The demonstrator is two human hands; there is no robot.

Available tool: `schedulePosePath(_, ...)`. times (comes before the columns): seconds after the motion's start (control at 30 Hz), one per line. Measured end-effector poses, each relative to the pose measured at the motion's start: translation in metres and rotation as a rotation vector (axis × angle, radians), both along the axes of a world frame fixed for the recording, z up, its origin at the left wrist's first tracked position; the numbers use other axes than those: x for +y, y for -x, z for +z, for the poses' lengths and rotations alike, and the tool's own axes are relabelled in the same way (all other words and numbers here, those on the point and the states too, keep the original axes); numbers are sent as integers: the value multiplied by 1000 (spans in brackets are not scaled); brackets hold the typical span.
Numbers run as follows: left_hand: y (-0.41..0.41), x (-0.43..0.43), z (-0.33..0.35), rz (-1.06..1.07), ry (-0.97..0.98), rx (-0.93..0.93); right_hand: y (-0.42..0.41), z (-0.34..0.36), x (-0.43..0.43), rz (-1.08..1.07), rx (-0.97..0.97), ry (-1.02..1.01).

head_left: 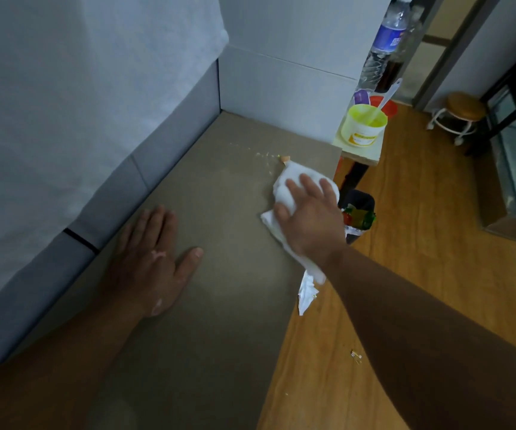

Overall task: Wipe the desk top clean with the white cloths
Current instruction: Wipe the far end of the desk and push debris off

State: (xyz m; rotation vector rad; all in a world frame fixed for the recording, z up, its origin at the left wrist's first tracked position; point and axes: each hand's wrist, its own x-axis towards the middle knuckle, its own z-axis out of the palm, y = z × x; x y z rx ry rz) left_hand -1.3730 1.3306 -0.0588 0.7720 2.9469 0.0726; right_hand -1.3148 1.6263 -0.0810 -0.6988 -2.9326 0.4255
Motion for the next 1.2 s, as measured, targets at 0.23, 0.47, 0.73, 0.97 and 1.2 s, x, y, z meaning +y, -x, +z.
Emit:
schedulePosePath(0.23,13,11,1,14,9,-2,7,17,-7,-77,-56,-52)
schedulePosePath(0.47,23,16,0,-18,-43,49,-71,42,-133,185,-126,-147)
schedulePosePath(0.73,38,17,-8,-120,-212,188,14,50,-107,369,-140,-57)
schedulePosePath(0.97,55,26,-15,-159,-257,257,115,47,-82,272,-126,-82)
schedulePosePath(1.2,67,37,-13,-176,-177,223,179,50,-67,66,-135,-1)
